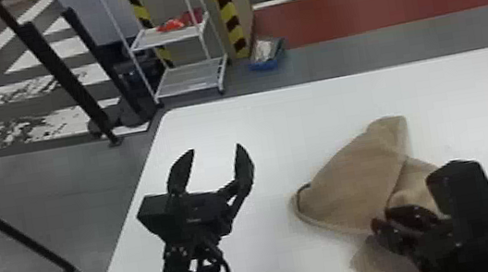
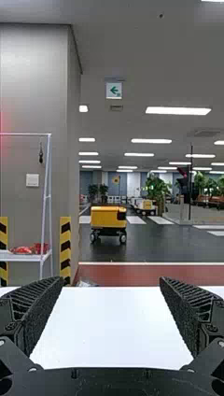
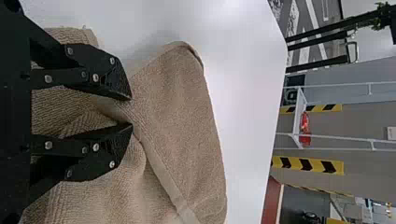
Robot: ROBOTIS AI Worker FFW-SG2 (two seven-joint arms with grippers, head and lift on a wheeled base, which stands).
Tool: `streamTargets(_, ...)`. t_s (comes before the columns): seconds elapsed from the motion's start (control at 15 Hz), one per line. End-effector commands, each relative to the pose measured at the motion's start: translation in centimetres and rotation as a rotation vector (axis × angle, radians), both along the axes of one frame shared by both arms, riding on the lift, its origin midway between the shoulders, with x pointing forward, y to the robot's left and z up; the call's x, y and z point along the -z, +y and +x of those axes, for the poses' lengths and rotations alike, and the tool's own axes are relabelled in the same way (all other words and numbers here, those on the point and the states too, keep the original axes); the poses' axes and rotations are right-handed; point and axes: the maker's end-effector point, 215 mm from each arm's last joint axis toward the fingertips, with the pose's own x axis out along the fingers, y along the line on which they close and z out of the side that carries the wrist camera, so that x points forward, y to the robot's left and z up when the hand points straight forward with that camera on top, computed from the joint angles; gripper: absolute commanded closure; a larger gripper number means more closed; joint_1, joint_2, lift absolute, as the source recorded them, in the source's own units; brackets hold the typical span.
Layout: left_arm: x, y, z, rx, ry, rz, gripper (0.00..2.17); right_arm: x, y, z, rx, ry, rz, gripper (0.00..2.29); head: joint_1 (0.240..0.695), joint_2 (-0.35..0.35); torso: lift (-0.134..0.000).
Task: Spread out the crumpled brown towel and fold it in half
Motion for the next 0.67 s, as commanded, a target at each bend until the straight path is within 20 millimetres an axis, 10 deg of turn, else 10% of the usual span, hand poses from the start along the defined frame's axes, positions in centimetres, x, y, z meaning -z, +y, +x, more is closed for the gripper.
streamTargets(0.0,-0.1,0.1,-0.1,-0.001,-0.002,0.000,0.14,0.6,-0.4,-0.3,0.006,0.026,-0.008,1.69,0.695,0.290,-0.120)
streamTargets(0.6,-0.2,0.1,-0.2,0.000,-0.002,0.002,0.14,-5.7,-3.0,4.1,0.075,-0.098,0.021,1.68,0.695,0.274,-0.120)
